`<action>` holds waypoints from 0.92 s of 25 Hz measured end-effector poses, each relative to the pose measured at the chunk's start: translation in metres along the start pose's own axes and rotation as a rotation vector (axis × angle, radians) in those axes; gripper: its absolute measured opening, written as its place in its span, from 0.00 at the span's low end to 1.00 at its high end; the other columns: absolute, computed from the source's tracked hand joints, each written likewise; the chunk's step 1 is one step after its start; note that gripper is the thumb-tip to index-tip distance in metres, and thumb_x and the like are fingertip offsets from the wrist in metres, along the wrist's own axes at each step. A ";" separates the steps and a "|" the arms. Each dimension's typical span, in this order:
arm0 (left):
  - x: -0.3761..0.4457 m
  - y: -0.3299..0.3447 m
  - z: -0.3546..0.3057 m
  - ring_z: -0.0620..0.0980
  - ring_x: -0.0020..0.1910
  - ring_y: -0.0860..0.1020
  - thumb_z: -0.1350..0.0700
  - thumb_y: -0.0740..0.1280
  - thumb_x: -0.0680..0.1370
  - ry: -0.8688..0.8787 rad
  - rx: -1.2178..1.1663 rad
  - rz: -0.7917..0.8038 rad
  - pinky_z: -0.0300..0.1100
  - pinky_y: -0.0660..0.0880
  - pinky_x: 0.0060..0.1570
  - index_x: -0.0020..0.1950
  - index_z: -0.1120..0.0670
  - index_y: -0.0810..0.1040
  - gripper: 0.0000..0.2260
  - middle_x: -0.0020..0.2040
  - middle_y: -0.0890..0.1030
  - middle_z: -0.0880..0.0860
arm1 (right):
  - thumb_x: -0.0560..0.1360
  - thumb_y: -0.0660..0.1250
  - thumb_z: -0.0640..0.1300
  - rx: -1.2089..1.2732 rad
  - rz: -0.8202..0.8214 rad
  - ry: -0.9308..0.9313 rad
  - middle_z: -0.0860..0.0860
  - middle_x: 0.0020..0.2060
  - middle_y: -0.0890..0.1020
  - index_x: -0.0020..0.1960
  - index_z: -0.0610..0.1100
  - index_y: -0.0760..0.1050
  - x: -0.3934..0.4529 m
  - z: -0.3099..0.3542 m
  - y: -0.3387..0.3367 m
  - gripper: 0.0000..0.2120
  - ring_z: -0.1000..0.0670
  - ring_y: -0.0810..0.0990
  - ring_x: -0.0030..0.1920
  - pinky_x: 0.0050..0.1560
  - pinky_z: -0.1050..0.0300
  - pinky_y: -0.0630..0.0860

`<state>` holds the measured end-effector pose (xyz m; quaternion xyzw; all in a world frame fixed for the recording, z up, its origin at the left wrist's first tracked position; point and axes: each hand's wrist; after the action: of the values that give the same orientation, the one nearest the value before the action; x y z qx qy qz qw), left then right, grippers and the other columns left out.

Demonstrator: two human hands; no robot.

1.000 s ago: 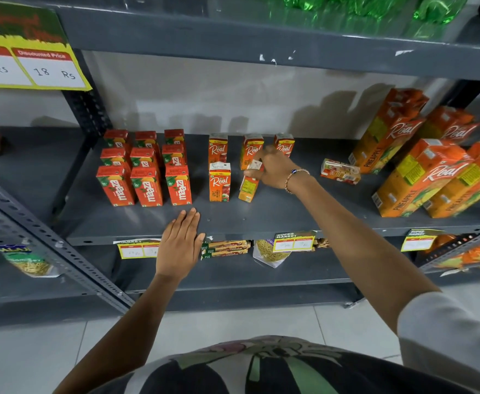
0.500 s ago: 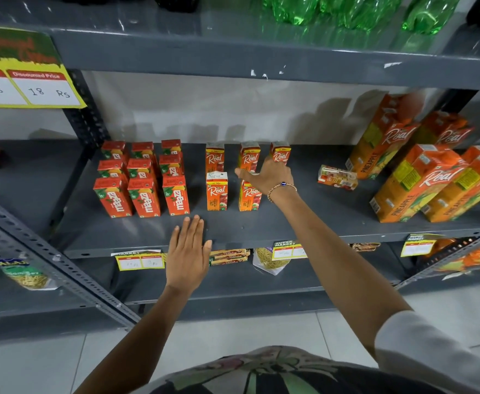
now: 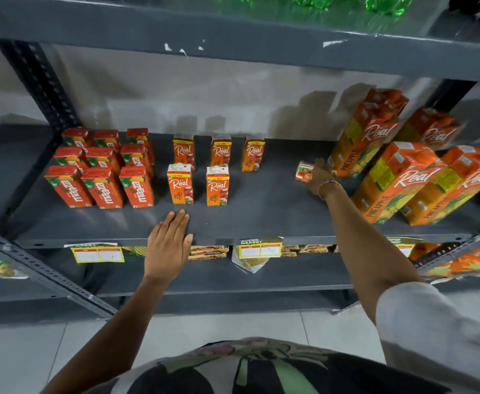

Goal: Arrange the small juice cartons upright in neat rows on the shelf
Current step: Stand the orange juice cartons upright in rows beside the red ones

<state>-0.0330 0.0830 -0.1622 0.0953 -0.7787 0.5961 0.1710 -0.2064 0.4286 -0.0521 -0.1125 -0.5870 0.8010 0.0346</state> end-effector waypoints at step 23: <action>-0.009 -0.023 0.025 0.57 0.71 0.67 0.47 0.44 0.83 -0.040 -0.018 0.100 0.53 0.63 0.67 0.72 0.60 0.69 0.26 0.71 0.71 0.58 | 0.63 0.79 0.45 0.812 -0.177 -0.002 0.42 0.55 0.79 0.58 0.38 0.62 -0.109 0.107 0.062 0.34 0.43 0.81 0.53 0.46 0.58 0.75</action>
<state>-0.0208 0.0522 -0.1509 0.0665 -0.7910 0.5949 0.1264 -0.1194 0.2888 -0.0651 -0.0380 -0.2310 0.9615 0.1441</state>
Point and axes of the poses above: each hand's wrist, its own x-axis towards the middle knuckle, its own y-axis out of the palm, z = x × y
